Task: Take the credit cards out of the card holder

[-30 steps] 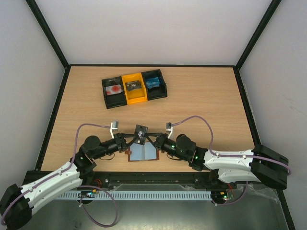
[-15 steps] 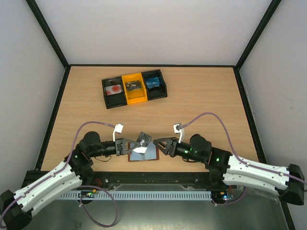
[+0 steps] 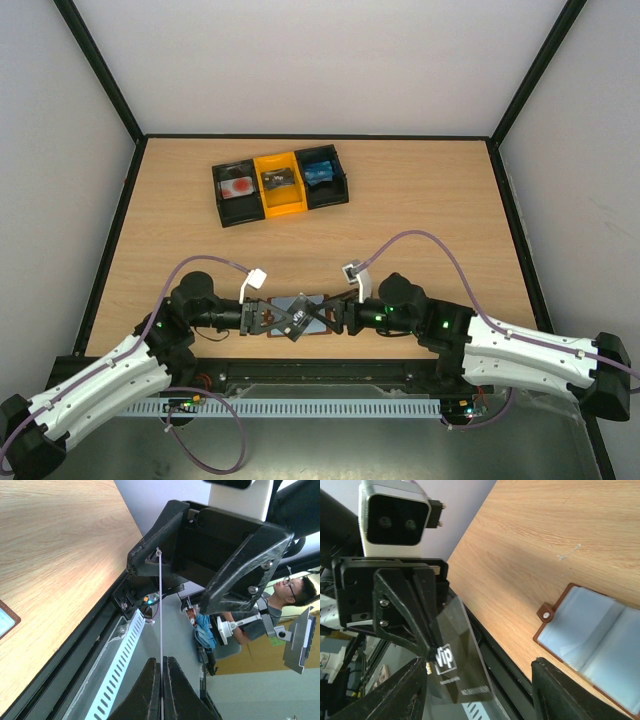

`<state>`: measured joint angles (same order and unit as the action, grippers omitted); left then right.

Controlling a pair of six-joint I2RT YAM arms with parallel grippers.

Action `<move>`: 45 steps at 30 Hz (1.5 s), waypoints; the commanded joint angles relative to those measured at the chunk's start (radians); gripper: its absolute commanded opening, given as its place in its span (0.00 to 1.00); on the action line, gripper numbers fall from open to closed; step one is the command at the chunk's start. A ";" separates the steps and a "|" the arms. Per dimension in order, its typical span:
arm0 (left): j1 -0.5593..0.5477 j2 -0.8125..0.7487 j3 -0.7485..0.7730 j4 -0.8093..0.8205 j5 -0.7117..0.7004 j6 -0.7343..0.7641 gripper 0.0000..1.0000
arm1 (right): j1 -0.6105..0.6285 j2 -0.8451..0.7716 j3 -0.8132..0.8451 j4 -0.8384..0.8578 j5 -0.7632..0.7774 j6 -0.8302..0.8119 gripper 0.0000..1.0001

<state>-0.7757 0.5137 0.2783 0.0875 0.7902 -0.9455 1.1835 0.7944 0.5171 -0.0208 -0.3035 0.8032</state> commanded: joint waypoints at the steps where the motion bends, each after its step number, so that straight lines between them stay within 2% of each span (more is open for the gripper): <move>1: 0.000 0.003 0.035 -0.045 0.049 0.056 0.02 | 0.005 0.023 0.045 0.020 -0.078 -0.048 0.54; 6: 0.000 -0.001 0.039 -0.068 0.051 0.062 0.02 | 0.005 0.022 0.013 0.091 -0.130 -0.031 0.37; 14: 0.000 -0.017 0.039 -0.051 0.079 0.060 0.02 | 0.005 0.051 -0.025 0.173 -0.192 -0.005 0.24; 21: 0.000 -0.027 0.039 -0.051 0.087 0.062 0.02 | 0.005 0.051 -0.023 0.165 -0.185 -0.019 0.24; 23: 0.000 -0.029 0.038 -0.050 0.090 0.061 0.02 | 0.005 0.052 -0.025 0.177 -0.203 -0.017 0.19; 26: 0.000 -0.026 0.039 -0.056 0.085 0.062 0.02 | 0.005 0.048 -0.031 0.198 -0.231 -0.013 0.03; 29: 0.000 -0.022 0.043 -0.061 0.072 0.058 0.03 | 0.005 0.036 -0.040 0.218 -0.239 -0.003 0.02; 30: 0.000 -0.021 0.047 -0.067 0.063 0.057 0.07 | 0.005 0.032 -0.044 0.223 -0.236 0.002 0.02; 34: 0.001 -0.008 0.100 -0.153 -0.020 0.067 0.57 | 0.005 0.006 -0.060 0.253 -0.179 0.043 0.02; 35: 0.001 -0.006 0.123 -0.177 -0.053 0.067 0.67 | 0.005 -0.003 -0.068 0.268 -0.156 0.059 0.02; 36: 0.001 -0.007 0.143 -0.195 -0.086 0.061 0.74 | 0.005 -0.012 -0.076 0.289 -0.134 0.078 0.02; 39: 0.001 -0.023 0.196 -0.227 -0.208 0.026 0.80 | 0.005 -0.043 -0.105 0.382 -0.060 0.143 0.02; 45: 0.002 -0.105 0.171 -0.172 -0.386 -0.091 0.84 | 0.004 -0.036 -0.116 0.505 0.095 0.235 0.02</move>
<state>-0.7757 0.4580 0.4622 -0.0978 0.5552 -0.9470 1.1843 0.7612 0.4103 0.3317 -0.3401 0.9573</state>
